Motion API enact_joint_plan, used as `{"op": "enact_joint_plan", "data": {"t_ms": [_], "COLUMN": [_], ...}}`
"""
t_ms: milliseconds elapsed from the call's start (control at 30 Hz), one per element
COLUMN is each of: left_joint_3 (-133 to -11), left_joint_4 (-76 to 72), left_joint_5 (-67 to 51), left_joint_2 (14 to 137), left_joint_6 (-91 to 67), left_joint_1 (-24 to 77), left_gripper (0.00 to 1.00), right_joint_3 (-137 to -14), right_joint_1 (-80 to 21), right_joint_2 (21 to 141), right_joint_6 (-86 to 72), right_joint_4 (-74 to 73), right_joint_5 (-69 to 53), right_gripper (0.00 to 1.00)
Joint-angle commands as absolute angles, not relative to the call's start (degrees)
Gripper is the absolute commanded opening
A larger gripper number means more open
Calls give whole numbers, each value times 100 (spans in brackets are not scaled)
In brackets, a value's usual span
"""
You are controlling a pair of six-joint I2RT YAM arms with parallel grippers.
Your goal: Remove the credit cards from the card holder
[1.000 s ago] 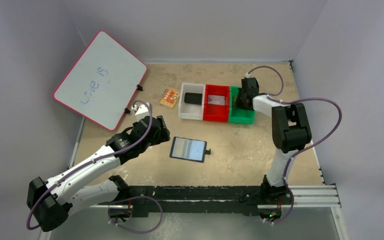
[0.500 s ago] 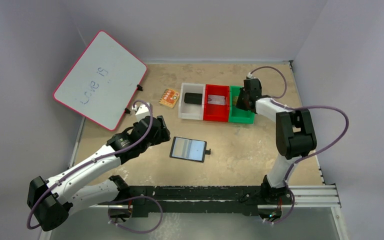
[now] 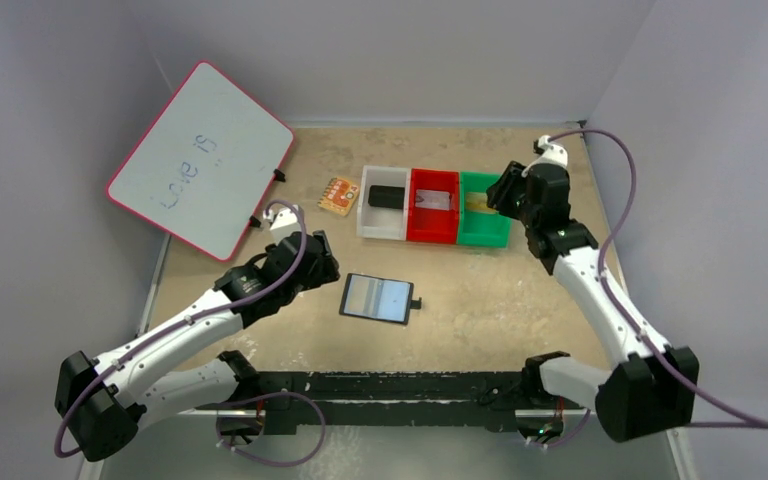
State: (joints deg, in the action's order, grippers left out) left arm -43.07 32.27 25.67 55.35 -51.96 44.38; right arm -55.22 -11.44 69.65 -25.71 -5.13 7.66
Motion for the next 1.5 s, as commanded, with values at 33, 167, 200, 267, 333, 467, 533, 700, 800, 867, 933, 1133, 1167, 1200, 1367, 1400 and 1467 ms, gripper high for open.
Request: {"op": "enact_joint_plan", "data": {"t_ms": [33,167,200,267,333,467,533,700,800,867,933,1133,1167,1200,1367,1400,1467], "left_joint_3": [-4375,-4395,-4390,-4355,-4293,-4215,-4185,-4126,-4076,-4087,-4095,-4070,-4069,-4067,-4060,-4060,-4058], "left_joint_4": [3172,3258,3278,3328,3340,3410,3490,3700,3763,3814,3839,3776,3758,3754,3729,3727,3742], "left_joint_5": [2957,2926,2855,2672,2486,2511,2612,2905,3047,3133,3163,3068,3041,3008,2928,2927,2926], "left_joint_2": [5647,5832,5883,5929,5893,5663,5555,5228,4991,4879,4822,4901,4929,4951,4953,4937,4931], "left_joint_6": [-5347,-5378,-5374,-5339,-5291,-5298,-5353,-5557,-5629,-5642,-5641,-5638,-5642,-5641,-5619,-5607,-5590], "left_joint_1": [4404,4229,4116,3838,3542,3315,3312,3313,3313,3313,3312,3313,3313,3309,3313,3313,3313], "left_gripper": [69,71,71,71,71,75,77,79,79,79,79,79,78,78,78,78,77], "right_joint_3": [-4877,-4467,-4460,-4611,-4945,-5688,-6025,-6761,-7059,-7191,-7253,-7198,-7159,-7147,-7120,-7119,-7119], "right_joint_1": [-1812,-3015,-3362,-4170,-4789,-5556,-5793,-6102,-6147,-6152,-6161,-6161,-6161,-6163,-6161,-6161,-6162], "right_joint_2": [6181,6289,6450,6891,7420,8470,8920,9859,10302,10465,10542,10746,10781,10816,10865,10888,10957], "right_joint_6": [-3251,-4072,-4284,-4663,-5032,-5399,-5455,-5600,-5658,-5725,-5770,-5786,-5748,-5724,-5499,-5475,-5420], "right_joint_4": [-713,-607,-610,-753,-985,-1243,-1238,-1481,-1756,-1976,-2114,-2190,-2112,-2040,-1637,-1613,-1594], "right_joint_5": [531,1003,1181,1747,2188,2618,2634,2627,2694,2782,2858,2671,2607,2579,2387,2342,2264], "right_gripper": [46,46,46,47,52,59,60,63,63,63,63,63,63,62,63,63,60]}}
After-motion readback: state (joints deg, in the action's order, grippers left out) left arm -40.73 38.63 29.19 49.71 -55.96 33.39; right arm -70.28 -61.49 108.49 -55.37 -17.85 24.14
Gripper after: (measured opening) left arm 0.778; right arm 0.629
